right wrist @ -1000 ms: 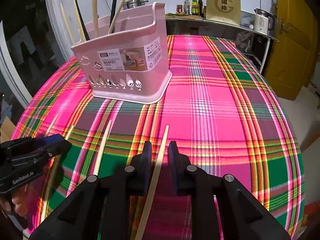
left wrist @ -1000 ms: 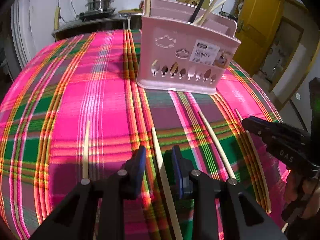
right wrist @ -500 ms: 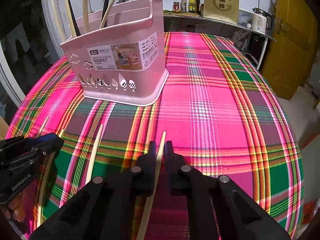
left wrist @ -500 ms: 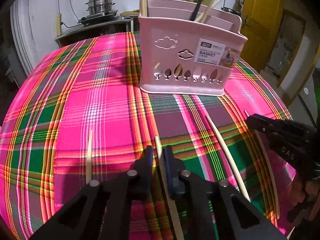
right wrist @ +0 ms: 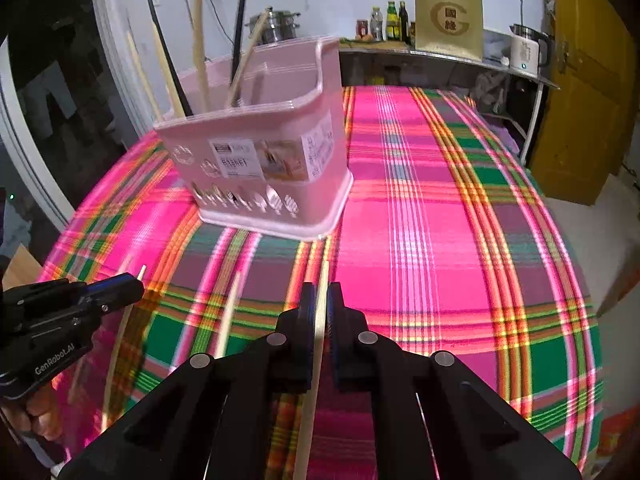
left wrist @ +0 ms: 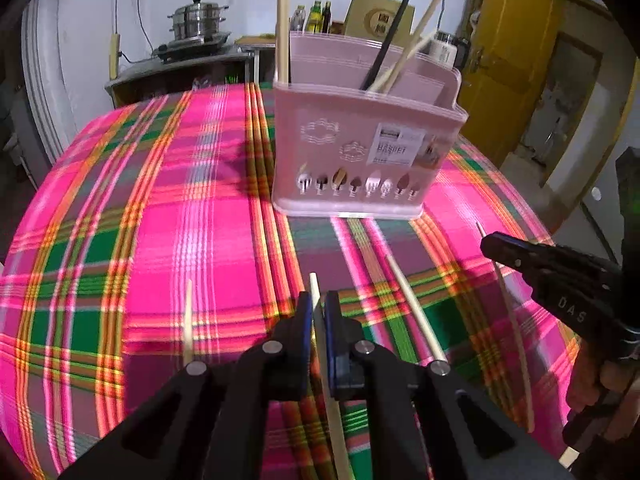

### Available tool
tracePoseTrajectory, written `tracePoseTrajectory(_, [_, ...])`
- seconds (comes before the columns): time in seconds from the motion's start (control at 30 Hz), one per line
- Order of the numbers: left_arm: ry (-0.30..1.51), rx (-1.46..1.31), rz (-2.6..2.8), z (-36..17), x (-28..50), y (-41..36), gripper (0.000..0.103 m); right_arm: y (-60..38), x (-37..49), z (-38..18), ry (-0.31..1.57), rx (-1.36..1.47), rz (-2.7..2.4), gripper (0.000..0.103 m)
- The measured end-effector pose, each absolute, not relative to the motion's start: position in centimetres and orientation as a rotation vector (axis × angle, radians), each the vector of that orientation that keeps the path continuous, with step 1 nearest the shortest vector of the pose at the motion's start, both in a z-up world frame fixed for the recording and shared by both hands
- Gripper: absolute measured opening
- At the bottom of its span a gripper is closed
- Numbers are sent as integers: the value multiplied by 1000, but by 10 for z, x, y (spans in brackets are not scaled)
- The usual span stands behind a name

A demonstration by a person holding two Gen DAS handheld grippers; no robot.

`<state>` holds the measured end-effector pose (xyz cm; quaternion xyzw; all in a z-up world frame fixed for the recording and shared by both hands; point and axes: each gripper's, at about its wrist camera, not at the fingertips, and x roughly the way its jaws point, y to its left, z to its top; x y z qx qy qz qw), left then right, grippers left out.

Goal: Organize utensils
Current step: 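Grasp a wooden chopstick with the left tool while the right tool grasps another, then lift both wooden chopsticks upright and carry them over the pink basket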

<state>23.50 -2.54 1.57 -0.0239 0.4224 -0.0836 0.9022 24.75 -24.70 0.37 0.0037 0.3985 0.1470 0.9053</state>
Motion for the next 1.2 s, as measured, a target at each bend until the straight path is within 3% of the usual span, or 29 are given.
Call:
tracePoseTrajectory(0.47, [703,-61,-227,97,202,-18,6,-250,211,80,634,37,351,5])
tracePoseTrajectory(1.2, [619,-30,-263,148,191,-18,6,-248,192,117,534,24,393,5])
